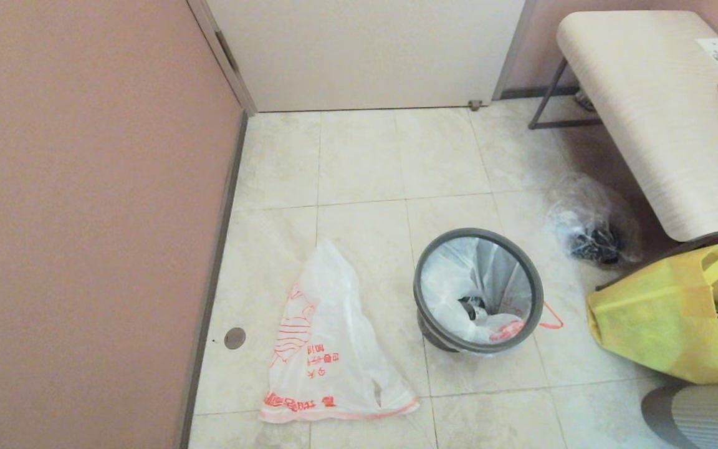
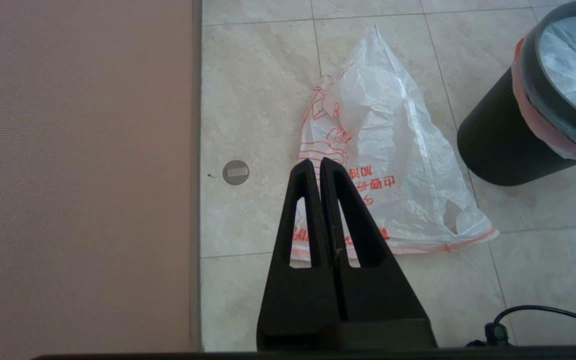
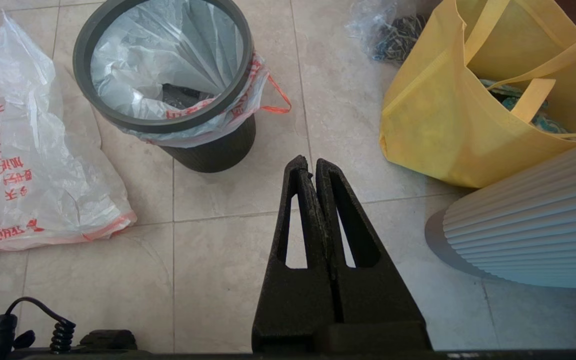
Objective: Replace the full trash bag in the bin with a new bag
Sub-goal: Place the trash can ring on the floor
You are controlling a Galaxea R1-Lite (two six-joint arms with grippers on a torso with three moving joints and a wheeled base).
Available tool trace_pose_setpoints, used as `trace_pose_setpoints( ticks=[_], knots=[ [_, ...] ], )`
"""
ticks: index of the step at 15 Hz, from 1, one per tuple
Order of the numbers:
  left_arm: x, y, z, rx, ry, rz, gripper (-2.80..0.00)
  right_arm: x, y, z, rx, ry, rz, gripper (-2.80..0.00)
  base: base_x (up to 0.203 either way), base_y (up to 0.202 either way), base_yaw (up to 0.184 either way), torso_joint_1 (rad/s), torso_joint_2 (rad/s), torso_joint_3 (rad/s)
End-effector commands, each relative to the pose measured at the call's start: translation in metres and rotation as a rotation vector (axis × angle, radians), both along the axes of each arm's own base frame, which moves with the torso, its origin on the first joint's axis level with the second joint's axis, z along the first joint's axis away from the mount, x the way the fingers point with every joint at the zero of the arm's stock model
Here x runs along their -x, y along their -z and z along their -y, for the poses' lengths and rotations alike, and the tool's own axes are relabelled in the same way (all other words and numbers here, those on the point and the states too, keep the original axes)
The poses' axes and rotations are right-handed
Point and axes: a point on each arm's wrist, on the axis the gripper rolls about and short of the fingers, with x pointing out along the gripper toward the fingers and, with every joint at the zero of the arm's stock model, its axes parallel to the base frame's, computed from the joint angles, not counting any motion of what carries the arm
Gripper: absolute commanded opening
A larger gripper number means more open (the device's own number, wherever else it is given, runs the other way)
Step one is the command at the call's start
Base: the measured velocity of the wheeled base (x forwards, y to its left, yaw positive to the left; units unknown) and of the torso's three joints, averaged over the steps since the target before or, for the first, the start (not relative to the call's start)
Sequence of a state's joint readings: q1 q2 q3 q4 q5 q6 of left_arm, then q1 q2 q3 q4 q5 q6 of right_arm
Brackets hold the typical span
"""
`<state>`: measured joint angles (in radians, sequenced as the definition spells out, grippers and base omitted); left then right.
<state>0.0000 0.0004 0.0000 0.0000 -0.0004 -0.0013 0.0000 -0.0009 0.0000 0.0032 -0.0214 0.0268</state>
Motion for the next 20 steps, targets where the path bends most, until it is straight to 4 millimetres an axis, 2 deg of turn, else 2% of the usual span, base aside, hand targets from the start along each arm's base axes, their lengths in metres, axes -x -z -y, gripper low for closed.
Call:
trace_pose_setpoints(
  ticks=[1,11,14,17,20],
  knots=[
    [0.000,0.000,0.000,0.000,0.000,0.000,-2.80,0.000,0.000,0.000,-0.001,0.000,-0.002,-2.80,0.000,0.000,0.000,0.000,0.00,0.000],
    [0.000,0.000,0.000,0.000,0.000,0.000,-2.80,0.001,-0.003,0.000,0.022,-0.006,0.004,-2.80,0.000,0.000,0.000,0.000,0.00,0.000],
    [0.000,0.000,0.000,0.000,0.000,0.000,-2.80,0.003,-0.029,-0.001,0.061,-0.036,0.008,-2.80,0.000,0.000,0.000,0.000,0.00,0.000],
    [0.000,0.000,0.000,0.000,0.000,0.000,-2.80,-0.005,-0.069,-0.001,0.085,-0.053,-0.013,-2.80,0.000,0.000,0.000,0.000,0.00,0.000],
    [0.000,0.000,0.000,0.000,0.000,0.000,-2.80,-0.040,-0.112,-0.001,0.097,-0.058,-0.125,-2.80,0.000,0.000,0.000,0.000,0.00,0.000]
  ],
)
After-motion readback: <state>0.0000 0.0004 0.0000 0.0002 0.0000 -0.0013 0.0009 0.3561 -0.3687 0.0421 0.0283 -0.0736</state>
